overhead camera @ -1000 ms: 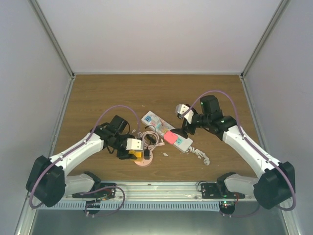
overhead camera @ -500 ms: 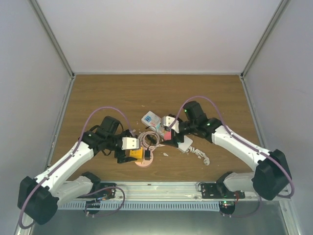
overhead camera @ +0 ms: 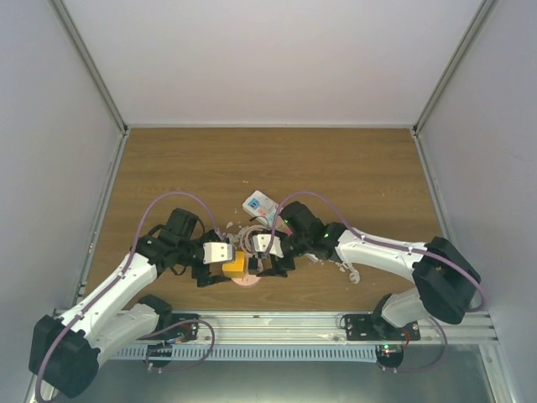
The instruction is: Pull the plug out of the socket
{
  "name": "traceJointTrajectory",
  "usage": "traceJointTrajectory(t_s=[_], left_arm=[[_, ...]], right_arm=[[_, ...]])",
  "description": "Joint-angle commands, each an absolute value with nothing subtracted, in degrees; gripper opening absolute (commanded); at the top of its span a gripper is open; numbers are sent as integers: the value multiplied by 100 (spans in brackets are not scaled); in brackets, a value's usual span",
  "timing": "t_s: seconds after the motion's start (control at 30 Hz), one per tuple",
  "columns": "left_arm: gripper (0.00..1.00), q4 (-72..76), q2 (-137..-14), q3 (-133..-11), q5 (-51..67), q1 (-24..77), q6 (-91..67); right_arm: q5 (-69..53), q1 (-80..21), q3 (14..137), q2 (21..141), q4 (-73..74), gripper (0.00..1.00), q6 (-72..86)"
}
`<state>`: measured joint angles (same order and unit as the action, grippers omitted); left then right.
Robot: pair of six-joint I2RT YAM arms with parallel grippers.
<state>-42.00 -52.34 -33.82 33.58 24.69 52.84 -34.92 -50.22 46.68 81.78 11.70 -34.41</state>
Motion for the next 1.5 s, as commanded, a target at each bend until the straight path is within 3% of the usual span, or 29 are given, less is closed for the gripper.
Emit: traceJointTrajectory(t_s=[0.0,0.3,0.9,1.47], left_arm=[[98,-3807,-5240,-3260,3471,2443,5154],[95,-3634,-5295,-3126,3395,2485,5144],[90,-3263,-5541,-3010,3150,2828,5251],[61,-3066,-5527,-2926,3082,2914,5430]], right_arm=[[-3275,-5252,4459,8319,424,79,-3297],[-2856,-5479,4374,8616,75,65,-3159],[-2612,-5484,4370,9030,61,49,-3129],[-2554,-5485,4459,9231,313,42,-3248]])
